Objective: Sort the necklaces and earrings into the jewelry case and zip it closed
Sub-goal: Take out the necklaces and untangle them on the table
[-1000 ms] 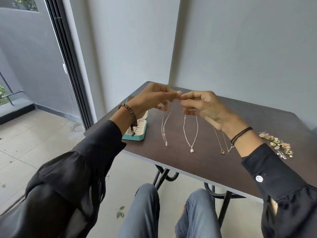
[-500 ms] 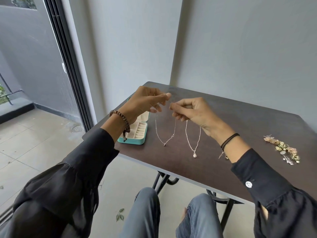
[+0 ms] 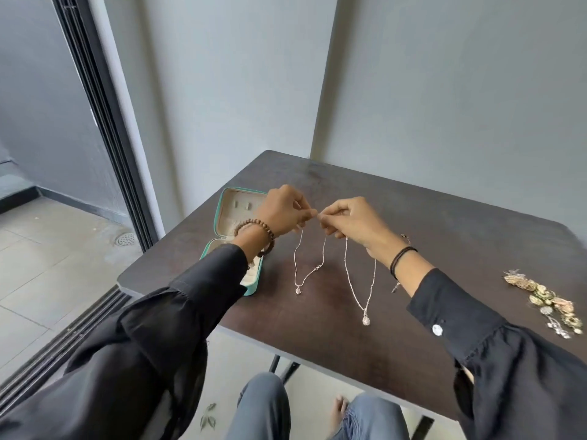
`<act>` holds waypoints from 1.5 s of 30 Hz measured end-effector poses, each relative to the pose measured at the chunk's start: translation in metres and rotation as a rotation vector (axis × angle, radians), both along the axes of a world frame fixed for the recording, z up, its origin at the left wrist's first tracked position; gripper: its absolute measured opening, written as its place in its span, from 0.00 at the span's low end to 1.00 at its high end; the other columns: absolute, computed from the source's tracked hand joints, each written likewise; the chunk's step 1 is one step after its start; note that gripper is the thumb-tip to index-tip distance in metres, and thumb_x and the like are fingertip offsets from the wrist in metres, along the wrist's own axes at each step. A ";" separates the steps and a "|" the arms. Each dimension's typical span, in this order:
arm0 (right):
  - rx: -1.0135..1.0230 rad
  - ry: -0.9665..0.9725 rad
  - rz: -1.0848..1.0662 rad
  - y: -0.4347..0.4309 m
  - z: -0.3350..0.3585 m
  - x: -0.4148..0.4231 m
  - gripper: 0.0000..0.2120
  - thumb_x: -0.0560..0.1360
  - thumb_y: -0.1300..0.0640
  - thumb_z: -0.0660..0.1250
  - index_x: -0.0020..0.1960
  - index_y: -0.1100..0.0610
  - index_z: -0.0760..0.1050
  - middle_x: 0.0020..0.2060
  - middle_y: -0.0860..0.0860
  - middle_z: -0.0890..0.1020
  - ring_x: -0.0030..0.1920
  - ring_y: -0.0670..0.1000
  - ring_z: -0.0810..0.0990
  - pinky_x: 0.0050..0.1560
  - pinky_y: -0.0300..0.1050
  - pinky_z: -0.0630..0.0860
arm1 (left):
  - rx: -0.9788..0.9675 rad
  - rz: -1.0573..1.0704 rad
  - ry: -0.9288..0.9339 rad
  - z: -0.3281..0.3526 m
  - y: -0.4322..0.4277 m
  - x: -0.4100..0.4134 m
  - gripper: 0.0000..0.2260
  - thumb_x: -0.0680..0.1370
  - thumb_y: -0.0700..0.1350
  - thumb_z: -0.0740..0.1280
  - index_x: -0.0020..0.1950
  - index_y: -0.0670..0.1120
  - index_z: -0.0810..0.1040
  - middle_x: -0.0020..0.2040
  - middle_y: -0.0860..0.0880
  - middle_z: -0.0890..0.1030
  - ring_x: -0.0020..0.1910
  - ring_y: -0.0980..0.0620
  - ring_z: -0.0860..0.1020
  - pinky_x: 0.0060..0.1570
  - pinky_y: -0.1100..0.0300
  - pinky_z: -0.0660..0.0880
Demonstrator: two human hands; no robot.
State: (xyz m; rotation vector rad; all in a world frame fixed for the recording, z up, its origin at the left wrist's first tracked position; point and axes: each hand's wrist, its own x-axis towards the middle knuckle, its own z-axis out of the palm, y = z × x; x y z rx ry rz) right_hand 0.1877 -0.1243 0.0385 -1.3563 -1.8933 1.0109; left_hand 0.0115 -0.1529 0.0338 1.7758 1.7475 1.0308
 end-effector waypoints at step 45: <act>0.156 -0.411 -0.160 0.068 -0.036 0.174 0.08 0.76 0.51 0.72 0.54 0.49 0.85 0.50 0.49 0.87 0.51 0.50 0.83 0.56 0.48 0.80 | 0.021 -0.461 0.393 -0.035 -0.027 0.184 0.10 0.81 0.52 0.65 0.59 0.59 0.83 0.47 0.58 0.70 0.58 0.53 0.73 0.45 0.59 0.67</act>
